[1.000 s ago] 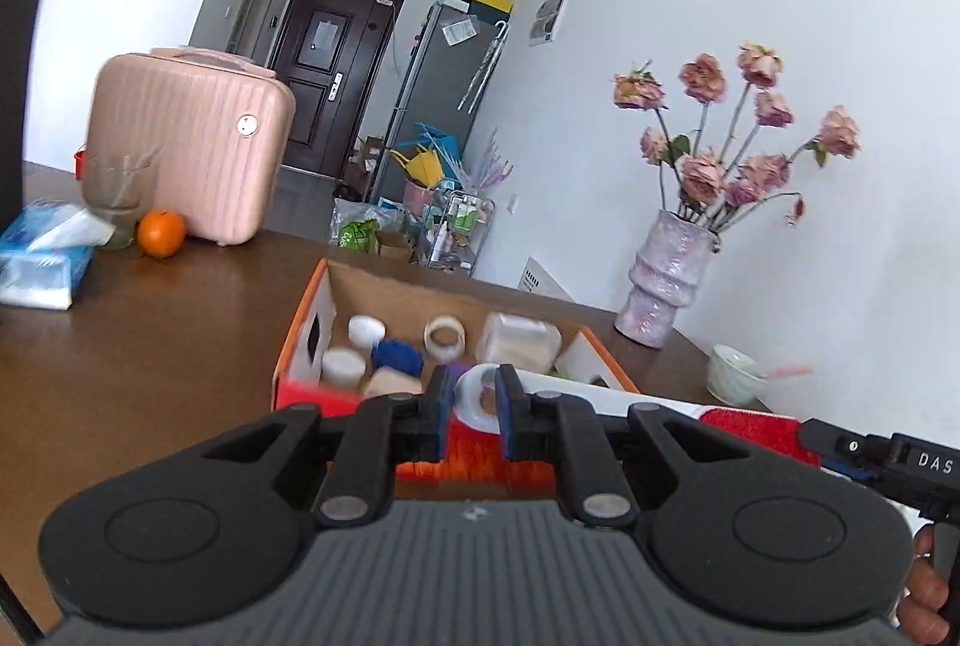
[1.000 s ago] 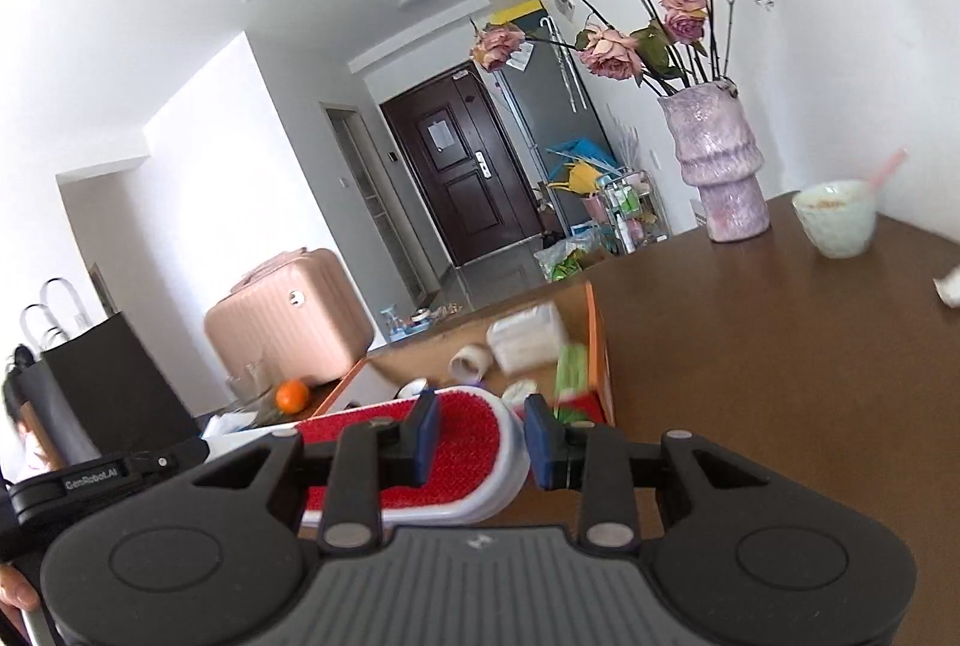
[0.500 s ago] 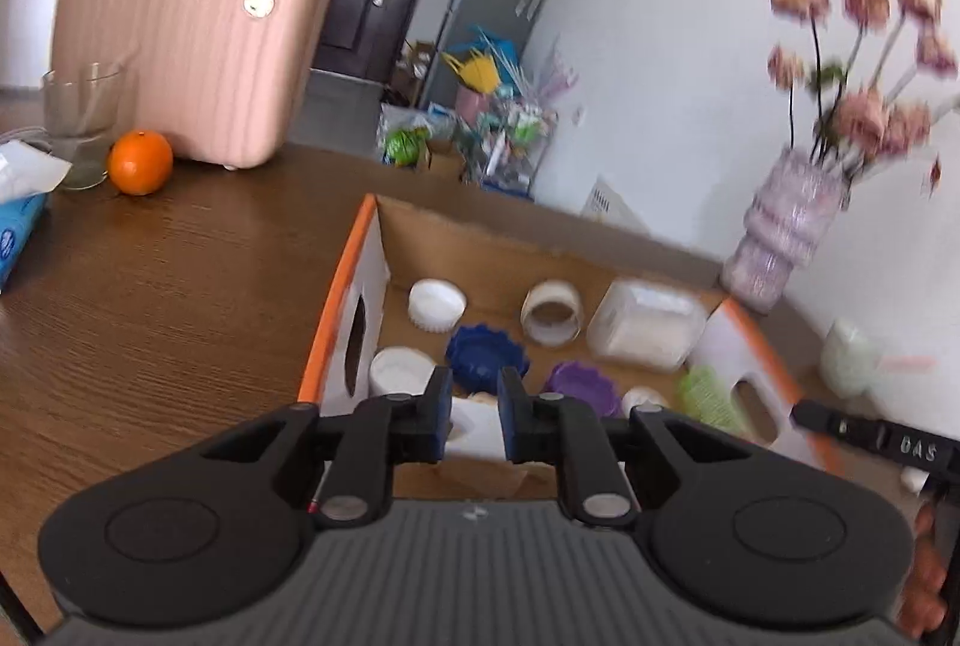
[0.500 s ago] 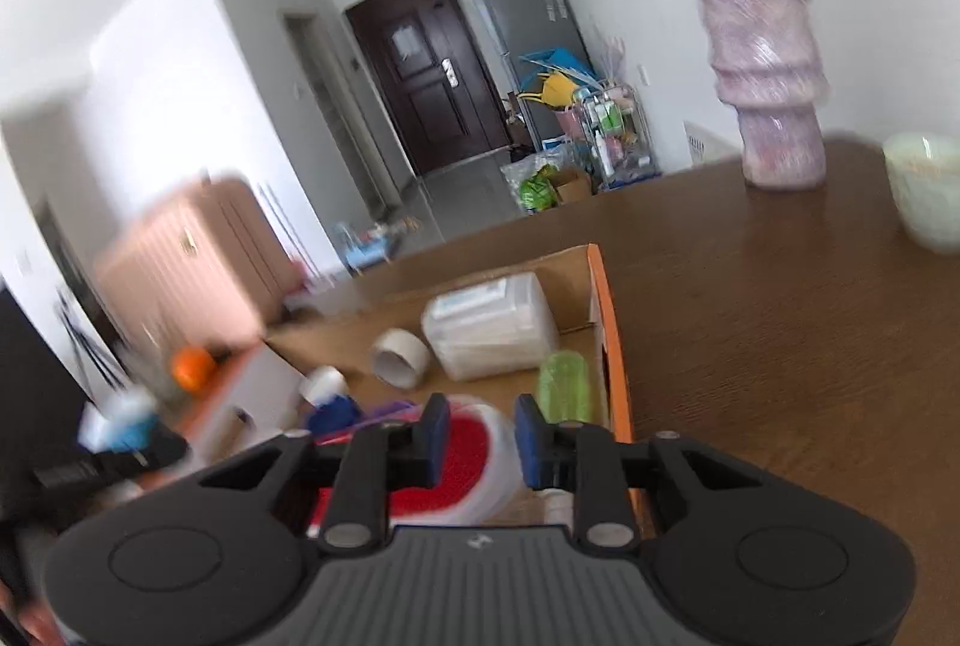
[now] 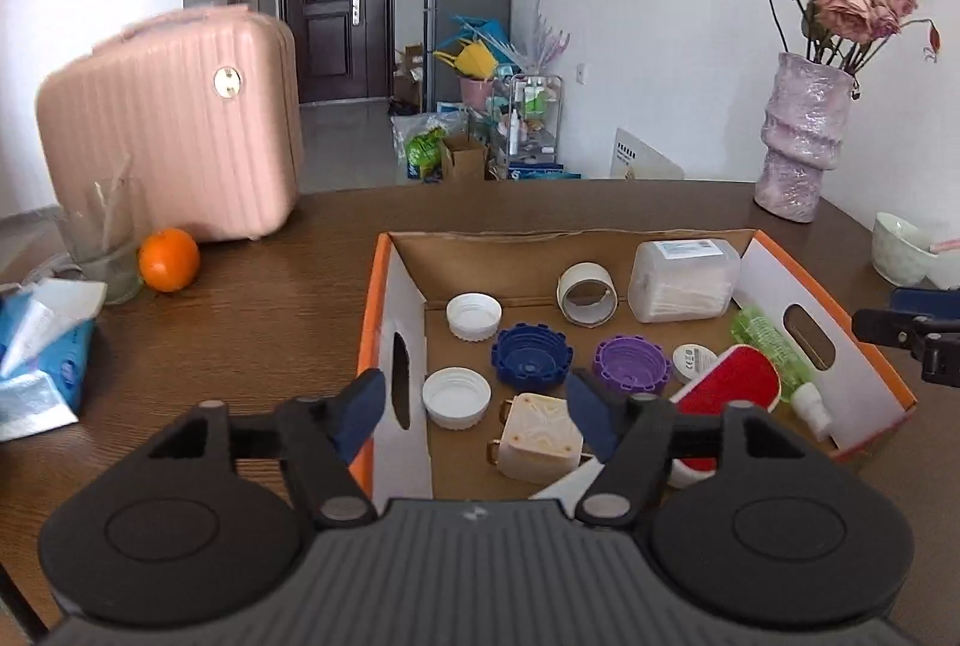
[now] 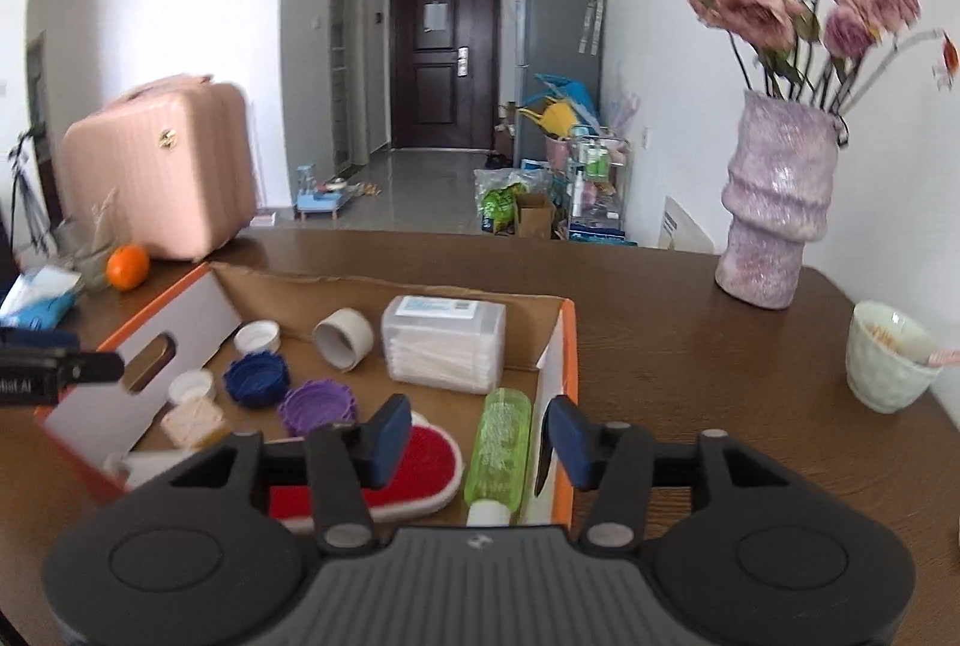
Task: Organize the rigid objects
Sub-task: 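Withdraw both tools from the box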
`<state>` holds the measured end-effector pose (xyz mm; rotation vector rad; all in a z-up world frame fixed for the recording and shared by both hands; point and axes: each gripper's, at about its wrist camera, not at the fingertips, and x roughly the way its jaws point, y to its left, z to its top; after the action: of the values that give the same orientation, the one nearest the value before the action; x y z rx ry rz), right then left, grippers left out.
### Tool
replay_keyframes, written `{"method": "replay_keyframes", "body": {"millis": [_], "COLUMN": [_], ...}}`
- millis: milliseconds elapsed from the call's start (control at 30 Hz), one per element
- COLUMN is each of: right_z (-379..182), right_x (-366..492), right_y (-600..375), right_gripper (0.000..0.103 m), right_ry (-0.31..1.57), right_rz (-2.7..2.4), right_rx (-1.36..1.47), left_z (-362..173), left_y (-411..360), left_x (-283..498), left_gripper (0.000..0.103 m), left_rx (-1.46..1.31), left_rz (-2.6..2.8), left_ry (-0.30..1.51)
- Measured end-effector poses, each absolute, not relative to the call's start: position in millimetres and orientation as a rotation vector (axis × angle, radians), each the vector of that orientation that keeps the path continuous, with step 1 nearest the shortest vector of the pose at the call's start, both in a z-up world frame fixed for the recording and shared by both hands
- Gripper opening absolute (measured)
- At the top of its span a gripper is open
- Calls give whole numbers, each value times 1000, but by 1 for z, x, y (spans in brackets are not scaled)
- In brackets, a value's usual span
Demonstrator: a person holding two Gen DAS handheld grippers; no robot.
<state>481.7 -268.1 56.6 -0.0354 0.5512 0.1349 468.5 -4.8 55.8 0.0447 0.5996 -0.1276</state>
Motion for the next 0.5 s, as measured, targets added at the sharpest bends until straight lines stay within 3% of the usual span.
{"method": "replay_keyframes", "body": {"millis": [133, 200, 500], "right_z": [71, 81, 113], "right_x": [458, 444, 353], "right_y": [-267, -269, -277], "right_gripper": [63, 74, 85], "right_ry": [539, 516, 398], "right_rz": [149, 152, 174], "right_rx": [-53, -60, -39], "left_z": [72, 82, 111], "left_y": [-8, -9, 1], "left_x": [445, 429, 338], "left_gripper": [75, 79, 90], "left_rx": [44, 51, -19], "left_rz": [-126, -125, -98], "left_ry": [585, 560, 497]}}
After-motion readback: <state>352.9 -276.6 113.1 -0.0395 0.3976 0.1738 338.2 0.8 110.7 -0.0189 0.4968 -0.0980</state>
